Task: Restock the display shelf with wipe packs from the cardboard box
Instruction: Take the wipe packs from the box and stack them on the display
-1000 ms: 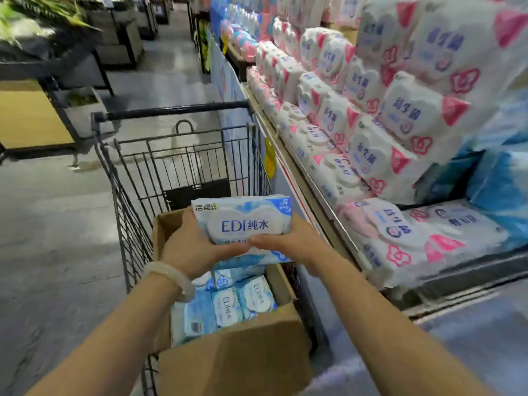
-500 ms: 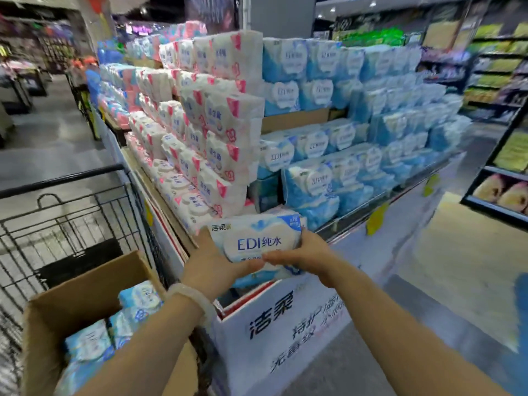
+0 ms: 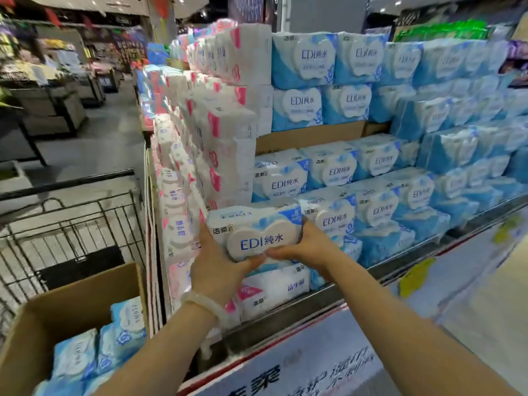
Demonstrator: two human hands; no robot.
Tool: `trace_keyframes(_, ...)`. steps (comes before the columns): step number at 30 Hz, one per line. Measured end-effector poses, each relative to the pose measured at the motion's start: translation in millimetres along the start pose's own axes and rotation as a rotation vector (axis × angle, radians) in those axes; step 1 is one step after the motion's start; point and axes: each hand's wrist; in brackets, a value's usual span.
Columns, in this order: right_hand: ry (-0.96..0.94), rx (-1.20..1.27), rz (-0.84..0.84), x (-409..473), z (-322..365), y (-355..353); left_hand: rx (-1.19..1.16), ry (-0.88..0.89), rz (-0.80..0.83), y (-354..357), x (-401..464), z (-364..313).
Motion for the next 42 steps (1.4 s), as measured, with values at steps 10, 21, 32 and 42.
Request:
trace_keyframes(10,-0.427,-1.006,-0.208,45.7,-38.3,-3.8,-0.162,-0.198,0.02,40.7,26.1,29.0)
trace_keyframes(21,-0.298,-1.312,0.041,68.3,-14.8,-34.1,0.022,-0.208,-0.084,45.4,30.2,28.9)
trace_keyframes(32,-0.317,-1.329,0.048,68.3,-14.6,-31.5,0.251,-0.258,-0.063,51.4,28.0,5.8)
trace_keyframes(42,-0.53,-1.254,0.267,19.2,29.6,11.3,0.911,-0.204,0.073,-0.6,-3.7,-4.4)
Point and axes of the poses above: each hand's wrist, its own x-axis towards the middle knuckle, its own y-axis out of the palm, z = x × y, and after that the axes turned 4 degrees about z, right-handed
